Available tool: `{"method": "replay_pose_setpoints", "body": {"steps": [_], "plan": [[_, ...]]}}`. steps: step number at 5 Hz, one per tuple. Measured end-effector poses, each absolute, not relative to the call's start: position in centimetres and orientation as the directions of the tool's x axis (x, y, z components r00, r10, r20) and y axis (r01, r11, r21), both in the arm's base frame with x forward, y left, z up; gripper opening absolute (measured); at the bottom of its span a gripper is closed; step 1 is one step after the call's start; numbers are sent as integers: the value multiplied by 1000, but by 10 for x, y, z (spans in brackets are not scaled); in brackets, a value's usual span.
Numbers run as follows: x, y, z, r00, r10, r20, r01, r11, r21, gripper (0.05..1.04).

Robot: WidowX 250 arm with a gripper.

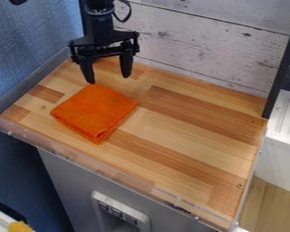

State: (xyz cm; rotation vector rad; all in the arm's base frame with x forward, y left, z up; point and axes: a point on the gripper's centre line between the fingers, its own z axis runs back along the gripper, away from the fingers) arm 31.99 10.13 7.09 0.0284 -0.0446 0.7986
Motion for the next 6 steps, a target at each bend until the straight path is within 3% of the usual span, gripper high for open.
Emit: {"method": "replay_pose_setpoints", "body": {"steps": [2,4,5,6], "plan": [[310,110,77,646,762,53,-763,646,20,971],[295,116,64,621,783,25,-784,620,38,388],[292,118,61,618,786,21,-786,617,40,166],[291,117,51,612,790,3,-790,612,45,66]]}}
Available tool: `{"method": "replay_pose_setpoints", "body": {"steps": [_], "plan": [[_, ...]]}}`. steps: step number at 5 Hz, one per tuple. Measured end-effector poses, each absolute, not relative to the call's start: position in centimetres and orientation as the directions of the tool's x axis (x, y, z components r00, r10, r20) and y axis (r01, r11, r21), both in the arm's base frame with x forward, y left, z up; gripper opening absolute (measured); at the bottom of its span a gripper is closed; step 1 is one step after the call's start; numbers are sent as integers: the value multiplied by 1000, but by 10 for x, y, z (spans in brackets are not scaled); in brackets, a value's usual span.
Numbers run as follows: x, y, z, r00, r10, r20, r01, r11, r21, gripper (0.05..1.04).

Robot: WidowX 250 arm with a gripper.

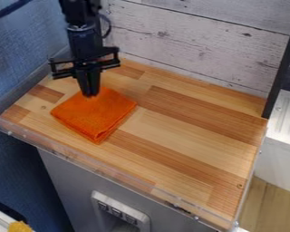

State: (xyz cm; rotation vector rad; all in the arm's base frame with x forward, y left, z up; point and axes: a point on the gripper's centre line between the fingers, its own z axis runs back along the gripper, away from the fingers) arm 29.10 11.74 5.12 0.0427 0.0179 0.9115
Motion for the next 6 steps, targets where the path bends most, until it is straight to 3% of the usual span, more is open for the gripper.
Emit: {"method": "replay_pose_setpoints", "body": {"steps": [2,6], "plan": [[294,114,26,610,792,-40,-791,611,41,59],[296,107,18,690,720,-66,-723,689,-50,59]]}}
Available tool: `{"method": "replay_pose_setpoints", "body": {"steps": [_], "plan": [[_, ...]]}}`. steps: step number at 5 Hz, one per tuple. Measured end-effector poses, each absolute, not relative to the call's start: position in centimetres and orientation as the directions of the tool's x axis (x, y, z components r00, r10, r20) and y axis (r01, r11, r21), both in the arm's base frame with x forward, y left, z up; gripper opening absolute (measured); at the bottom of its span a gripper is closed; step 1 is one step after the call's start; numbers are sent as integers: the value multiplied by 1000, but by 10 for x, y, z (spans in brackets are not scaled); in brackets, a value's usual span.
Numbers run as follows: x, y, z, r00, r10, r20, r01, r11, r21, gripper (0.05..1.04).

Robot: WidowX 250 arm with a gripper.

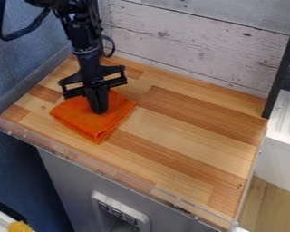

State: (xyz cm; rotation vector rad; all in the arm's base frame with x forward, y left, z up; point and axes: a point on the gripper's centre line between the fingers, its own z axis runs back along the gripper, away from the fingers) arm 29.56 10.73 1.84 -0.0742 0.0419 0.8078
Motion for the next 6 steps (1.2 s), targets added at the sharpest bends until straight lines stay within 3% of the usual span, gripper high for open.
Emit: {"method": "replay_pose_setpoints", "body": {"steps": [3,6], "plan": [[303,83,11,919,393,0,-392,916,-83,59],[303,67,18,994,95,53,-94,995,-11,59]]}}
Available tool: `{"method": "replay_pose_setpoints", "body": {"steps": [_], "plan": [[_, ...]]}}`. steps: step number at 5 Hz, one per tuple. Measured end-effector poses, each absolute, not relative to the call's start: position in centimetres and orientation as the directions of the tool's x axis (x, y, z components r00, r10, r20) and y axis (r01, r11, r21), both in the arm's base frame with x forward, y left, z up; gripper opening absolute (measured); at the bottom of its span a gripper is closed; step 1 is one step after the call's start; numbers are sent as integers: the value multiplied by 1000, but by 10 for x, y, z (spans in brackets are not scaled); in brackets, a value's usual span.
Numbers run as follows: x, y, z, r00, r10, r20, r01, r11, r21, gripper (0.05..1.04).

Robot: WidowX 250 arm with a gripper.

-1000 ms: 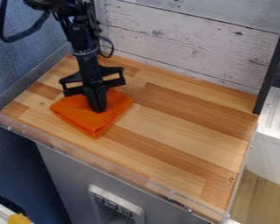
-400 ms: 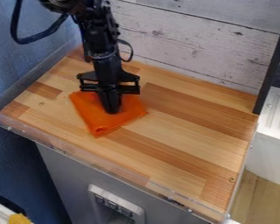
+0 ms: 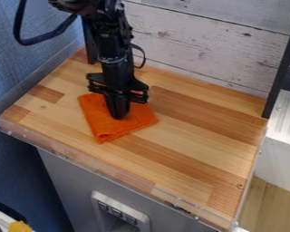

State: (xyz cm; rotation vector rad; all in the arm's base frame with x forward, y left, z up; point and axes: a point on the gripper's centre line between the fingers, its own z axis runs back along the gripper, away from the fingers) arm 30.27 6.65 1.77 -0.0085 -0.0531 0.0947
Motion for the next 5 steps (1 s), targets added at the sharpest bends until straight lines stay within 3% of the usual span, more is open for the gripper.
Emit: {"method": "replay_pose_setpoints", "body": {"steps": [1,2,5], "plan": [[302,60,17,999,30,37,-30,999,12,76],[302,59,27,1000,-9,1,9,1000,20,217],[318,59,81,999,-48,-19,48,999,17,989]]}}
